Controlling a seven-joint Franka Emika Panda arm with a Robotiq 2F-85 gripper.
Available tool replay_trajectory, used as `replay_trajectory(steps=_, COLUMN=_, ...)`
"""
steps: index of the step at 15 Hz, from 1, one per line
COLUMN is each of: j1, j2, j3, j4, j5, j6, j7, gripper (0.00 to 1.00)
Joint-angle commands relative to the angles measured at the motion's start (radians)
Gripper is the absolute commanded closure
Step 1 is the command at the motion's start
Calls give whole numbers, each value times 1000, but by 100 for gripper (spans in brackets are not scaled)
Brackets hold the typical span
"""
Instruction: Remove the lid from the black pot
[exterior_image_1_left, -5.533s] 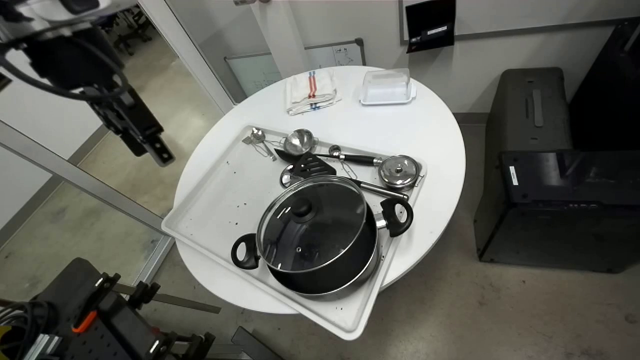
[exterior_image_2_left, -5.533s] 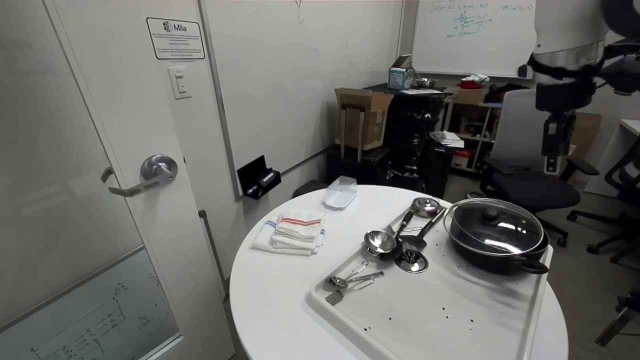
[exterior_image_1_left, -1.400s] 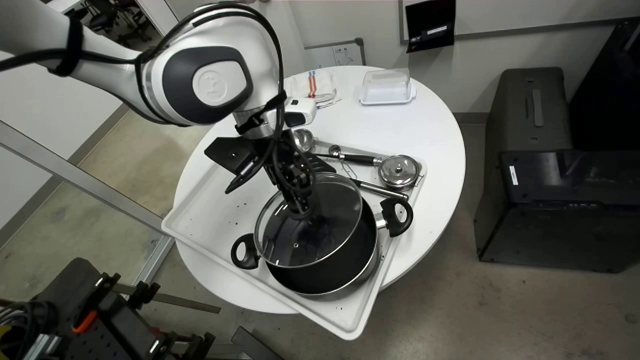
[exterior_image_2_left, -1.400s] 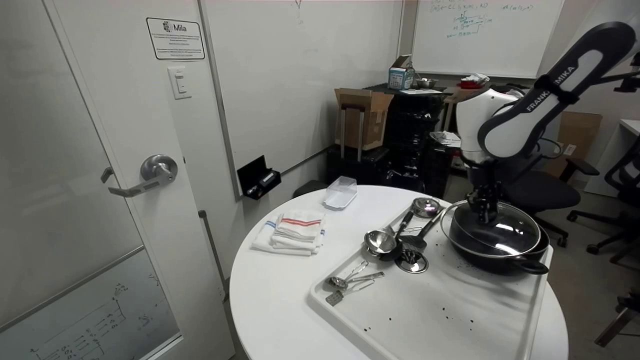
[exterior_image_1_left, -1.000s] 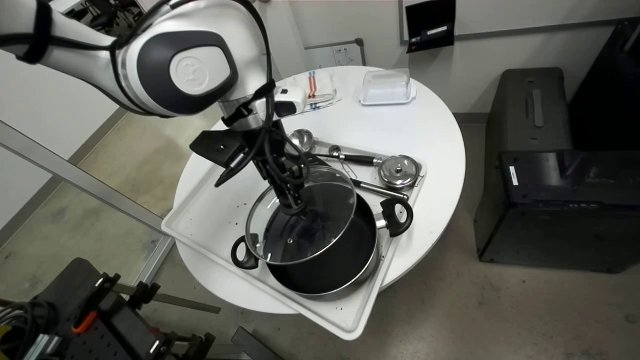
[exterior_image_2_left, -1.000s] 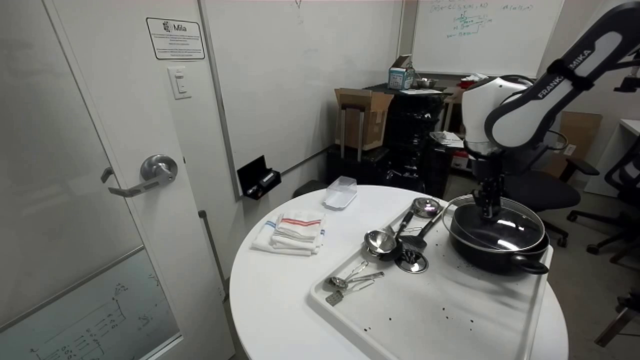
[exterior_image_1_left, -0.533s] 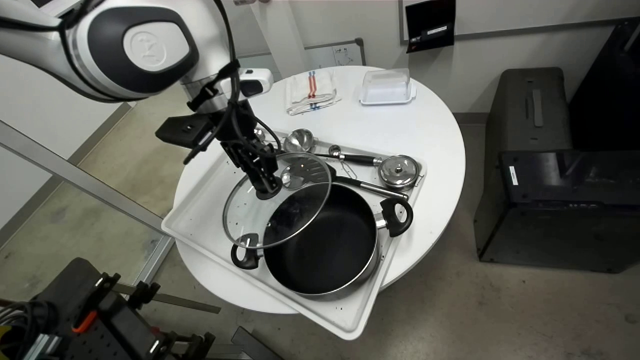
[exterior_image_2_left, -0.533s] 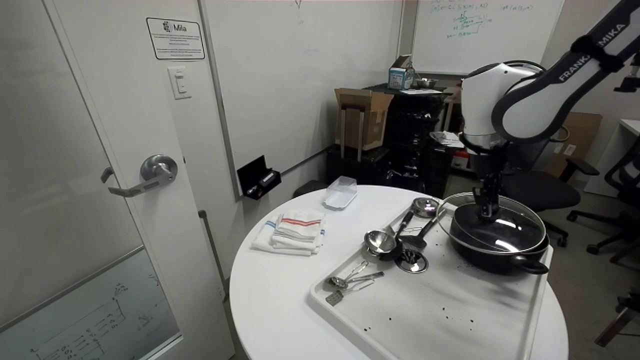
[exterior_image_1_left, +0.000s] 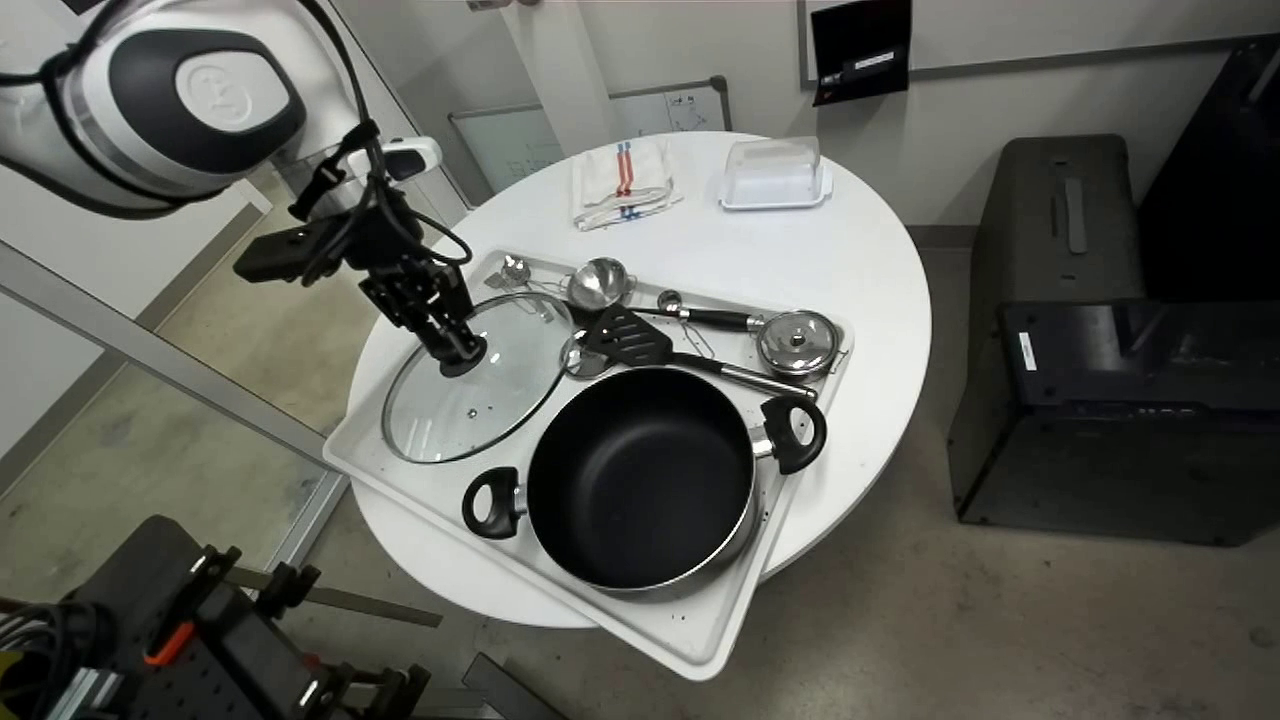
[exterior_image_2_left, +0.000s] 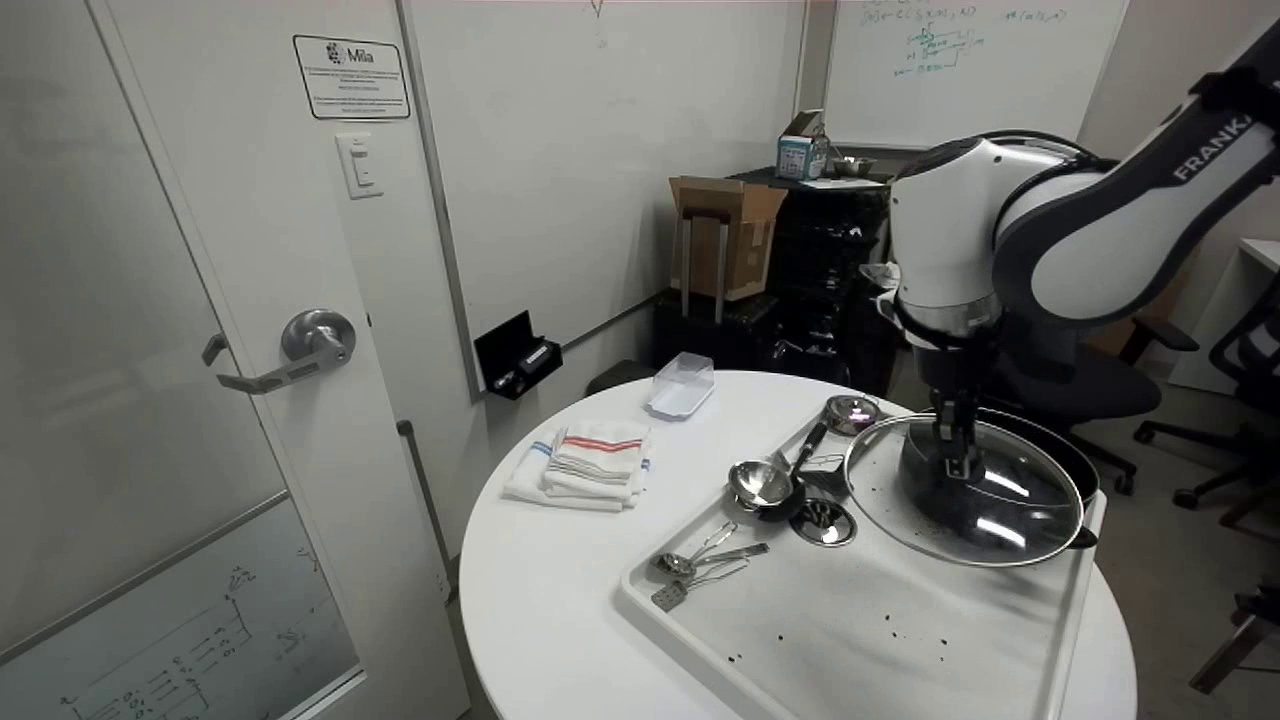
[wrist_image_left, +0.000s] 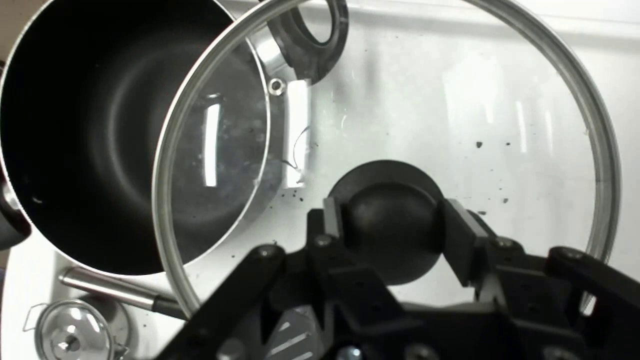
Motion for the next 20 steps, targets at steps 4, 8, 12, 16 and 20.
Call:
replay_trajectory(steps=4, j1=107, j2=10, j3=36, j4=-17, j5=-81, j6=-8, j7=61, gripper=75)
replay_trajectory(steps=8, j1=122, j2=61, j3=59, j4=-4, j5=-75, j6=17, j7=27, gripper=75)
replay_trajectory(steps=12, j1=118, j2=117, j3=68, j4=0, j5=-75, j6=86, j7=-11, gripper=75)
replay_trajectory(steps=16, j1=116, j2=170, j3=62, j4=16, j5=-78, j6=183, j7=-59, gripper=75)
replay_trajectory(steps=20, j1=124, j2=230, j3=48, j4=65, j5=-80, j6=260, j7=-93, gripper=75)
